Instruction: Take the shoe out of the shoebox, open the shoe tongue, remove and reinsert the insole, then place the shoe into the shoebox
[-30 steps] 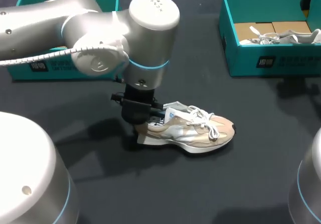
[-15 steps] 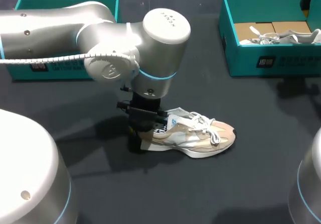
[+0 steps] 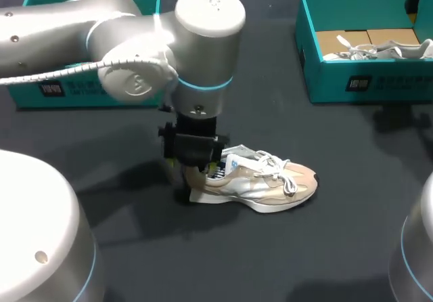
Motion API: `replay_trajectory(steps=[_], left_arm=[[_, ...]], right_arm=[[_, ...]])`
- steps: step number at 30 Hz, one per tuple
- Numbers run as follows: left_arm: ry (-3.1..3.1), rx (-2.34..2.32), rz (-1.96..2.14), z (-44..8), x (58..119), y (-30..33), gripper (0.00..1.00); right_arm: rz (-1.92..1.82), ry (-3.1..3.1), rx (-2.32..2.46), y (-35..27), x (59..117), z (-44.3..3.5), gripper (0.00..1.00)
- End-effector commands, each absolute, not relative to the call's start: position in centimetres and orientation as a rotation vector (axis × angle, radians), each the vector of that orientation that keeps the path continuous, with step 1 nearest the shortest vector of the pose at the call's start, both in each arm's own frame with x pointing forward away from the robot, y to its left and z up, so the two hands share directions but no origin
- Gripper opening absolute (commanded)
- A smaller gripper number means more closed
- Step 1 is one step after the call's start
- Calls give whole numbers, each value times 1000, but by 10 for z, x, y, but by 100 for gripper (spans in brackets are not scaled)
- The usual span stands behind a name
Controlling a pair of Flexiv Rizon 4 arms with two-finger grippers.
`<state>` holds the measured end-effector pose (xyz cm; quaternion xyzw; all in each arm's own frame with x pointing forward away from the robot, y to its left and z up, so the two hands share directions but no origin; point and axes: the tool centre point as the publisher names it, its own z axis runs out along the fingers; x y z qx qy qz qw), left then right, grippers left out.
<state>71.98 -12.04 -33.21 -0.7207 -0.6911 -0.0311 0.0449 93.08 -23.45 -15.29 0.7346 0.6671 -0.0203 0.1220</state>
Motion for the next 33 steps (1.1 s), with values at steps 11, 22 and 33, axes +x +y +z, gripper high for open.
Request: replay_trajectory(steps=[11, 22, 33], left_arm=[[-2548, -1991, 607, -260, 689, -43, 100], [-2681, -1721, 755, -256, 692, -31, 100], [-2961, -867, 774, -252, 702, -19, 100]], right_arm=[[-60, 1948, 2145, -235, 931, -153, 100], [-60, 1948, 2145, -235, 931, -153, 100], [-60, 1948, 2145, -235, 931, -153, 100]])
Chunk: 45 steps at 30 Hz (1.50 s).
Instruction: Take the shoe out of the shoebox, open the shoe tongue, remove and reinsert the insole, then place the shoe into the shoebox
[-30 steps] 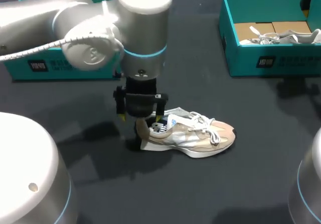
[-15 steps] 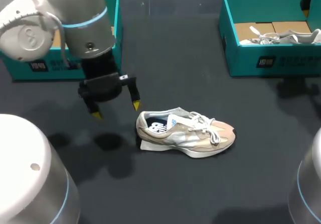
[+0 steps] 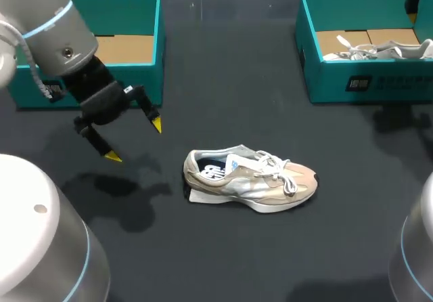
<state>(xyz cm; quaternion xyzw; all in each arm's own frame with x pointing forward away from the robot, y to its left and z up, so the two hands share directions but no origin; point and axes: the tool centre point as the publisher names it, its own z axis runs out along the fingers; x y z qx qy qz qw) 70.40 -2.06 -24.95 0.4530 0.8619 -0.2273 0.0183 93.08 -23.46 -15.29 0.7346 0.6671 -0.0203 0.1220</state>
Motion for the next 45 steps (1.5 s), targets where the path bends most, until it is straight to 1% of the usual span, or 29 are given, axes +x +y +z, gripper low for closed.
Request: replay_trajectory(steps=[1, 4, 6, 11, 15, 16, 17, 27, 31, 37, 38, 45], left_arm=[[2888, 846, -755, -252, 702, -19, 100], [2888, 846, -755, -252, 702, -19, 100], [2918, 735, -768, -266, 704, -22, 100], [2990, 457, -1071, -283, 704, -21, 100], [2956, 233, -1411, -290, 704, -14, 100], [2933, 195, -1427, -293, 703, -12, 100], [2911, 196, -1474, -298, 703, -10, 100], [2911, 196, -1474, -298, 703, -10, 100], [2820, 261, -1600, -315, 695, -14, 100], [2771, 283, -1776, -346, 698, -20, 100], [2754, 358, -1868, -348, 698, -20, 100], [2754, 358, -1868, -348, 698, -20, 100]], right_arm=[[-60, 1948, 2145, -235, 931, -153, 100], [-60, 1948, 2145, -235, 931, -153, 100], [-60, 1948, 2145, -235, 931, -153, 100], [-60, 1948, 2145, -235, 931, -153, 100], [-60, 1948, 2145, -235, 931, -153, 100], [-60, 1948, 2145, -235, 931, -153, 100], [-60, 1948, 2145, -235, 931, -153, 100], [-60, 1948, 2145, -235, 931, -153, 100], [-60, 1948, 2145, -235, 931, -153, 100], [-60, 1948, 2145, -235, 931, -153, 100], [-60, 1948, 2145, -235, 931, -153, 100], [-60, 1948, 2145, -235, 931, -153, 100]])
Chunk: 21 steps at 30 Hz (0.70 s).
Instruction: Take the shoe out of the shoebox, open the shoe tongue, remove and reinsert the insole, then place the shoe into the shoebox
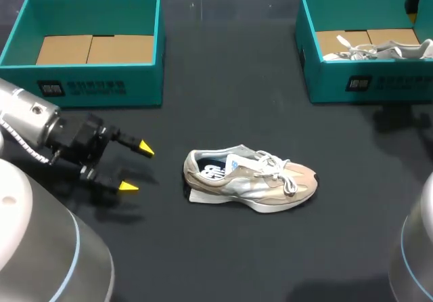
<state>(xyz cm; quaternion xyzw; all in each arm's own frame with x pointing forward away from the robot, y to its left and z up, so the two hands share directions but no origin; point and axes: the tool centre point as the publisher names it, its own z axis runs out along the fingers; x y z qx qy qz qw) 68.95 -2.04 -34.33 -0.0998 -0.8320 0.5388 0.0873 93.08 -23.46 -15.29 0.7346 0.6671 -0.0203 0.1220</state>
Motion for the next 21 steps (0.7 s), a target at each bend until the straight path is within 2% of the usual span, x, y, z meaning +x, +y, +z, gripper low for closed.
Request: replay_trajectory(steps=[1, 10, 21], left_arm=[[-2416, -314, 1639, -348, 698, -20, 100], [-2424, -135, 1705, -370, 707, -40, 100], [-2431, -122, 1718, -371, 707, -46, 100]], right_arm=[[-60, 1948, 2145, -235, 931, -153, 100], [-60, 1948, 2145, -235, 931, -153, 100], [-60, 1948, 2145, -235, 931, -153, 100]])
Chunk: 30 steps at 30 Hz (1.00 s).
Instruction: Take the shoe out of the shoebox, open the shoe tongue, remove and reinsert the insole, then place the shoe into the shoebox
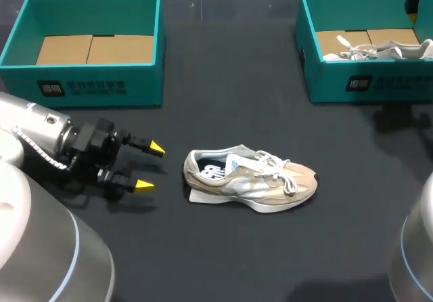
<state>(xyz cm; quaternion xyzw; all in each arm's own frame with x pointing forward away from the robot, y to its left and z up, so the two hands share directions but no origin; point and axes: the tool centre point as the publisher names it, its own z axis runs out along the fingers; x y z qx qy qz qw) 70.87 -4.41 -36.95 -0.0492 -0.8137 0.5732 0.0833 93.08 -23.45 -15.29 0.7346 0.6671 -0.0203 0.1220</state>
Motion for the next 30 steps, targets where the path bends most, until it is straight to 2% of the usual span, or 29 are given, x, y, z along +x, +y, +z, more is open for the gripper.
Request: replay_trajectory(steps=[1, 15, 30], left_arm=[[-2423, -70, 1739, -373, 706, -48, 100], [-2484, 122, 1803, -391, 699, -75, 100], [-2498, 115, 1799, -401, 707, -97, 100]], right_arm=[[-60, 1948, 2145, -235, 931, -153, 100], [-60, 1948, 2145, -235, 931, -153, 100], [-60, 1948, 2145, -235, 931, -153, 100]])
